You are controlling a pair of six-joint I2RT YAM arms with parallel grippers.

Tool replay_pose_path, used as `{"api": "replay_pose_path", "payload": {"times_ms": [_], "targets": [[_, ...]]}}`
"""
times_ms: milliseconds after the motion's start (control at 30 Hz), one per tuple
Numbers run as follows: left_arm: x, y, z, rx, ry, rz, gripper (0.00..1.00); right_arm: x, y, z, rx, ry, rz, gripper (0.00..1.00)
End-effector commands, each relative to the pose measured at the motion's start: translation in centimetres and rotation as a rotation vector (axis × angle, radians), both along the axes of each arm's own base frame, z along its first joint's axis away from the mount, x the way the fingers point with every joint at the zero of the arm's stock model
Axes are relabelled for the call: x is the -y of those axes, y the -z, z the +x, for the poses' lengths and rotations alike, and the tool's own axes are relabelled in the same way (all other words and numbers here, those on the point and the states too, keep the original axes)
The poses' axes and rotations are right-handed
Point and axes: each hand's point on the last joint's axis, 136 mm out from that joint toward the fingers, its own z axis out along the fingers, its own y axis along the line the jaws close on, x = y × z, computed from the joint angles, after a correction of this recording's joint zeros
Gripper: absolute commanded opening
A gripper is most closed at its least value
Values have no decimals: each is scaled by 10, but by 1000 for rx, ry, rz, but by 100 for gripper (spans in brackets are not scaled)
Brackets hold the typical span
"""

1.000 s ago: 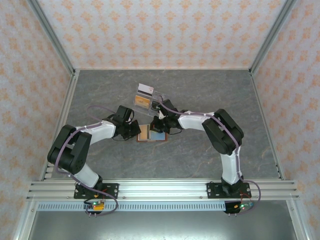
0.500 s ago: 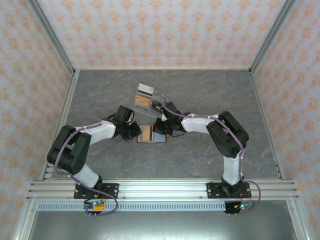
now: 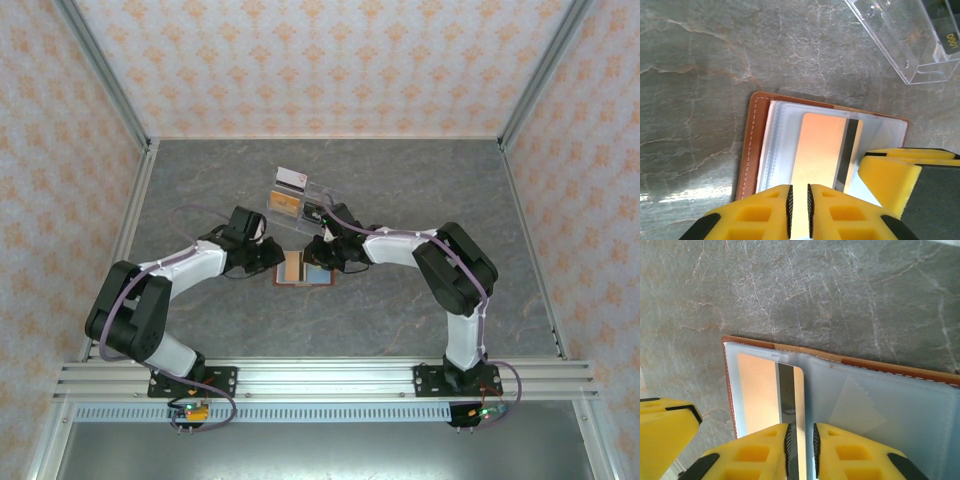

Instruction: Take the credit cards out of the card holder

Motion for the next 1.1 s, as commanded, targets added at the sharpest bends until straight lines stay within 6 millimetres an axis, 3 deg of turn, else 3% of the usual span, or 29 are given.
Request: {"api": "replay_pose_path", "payload": {"times_ms": [0, 300, 733, 1067], "targets": [[9, -5, 4, 12, 39, -15, 18, -4, -9, 3, 5, 8, 34, 21], [16, 17, 7, -38, 34, -42, 12, -6, -2, 3, -19, -2, 17, 22], [-1, 43, -8, -104, -5, 41, 5, -1, 14, 0, -49, -7, -46, 21], [-1, 48, -11, -118, -8, 35, 4, -14, 5, 0, -29, -29, 42, 19]]}}
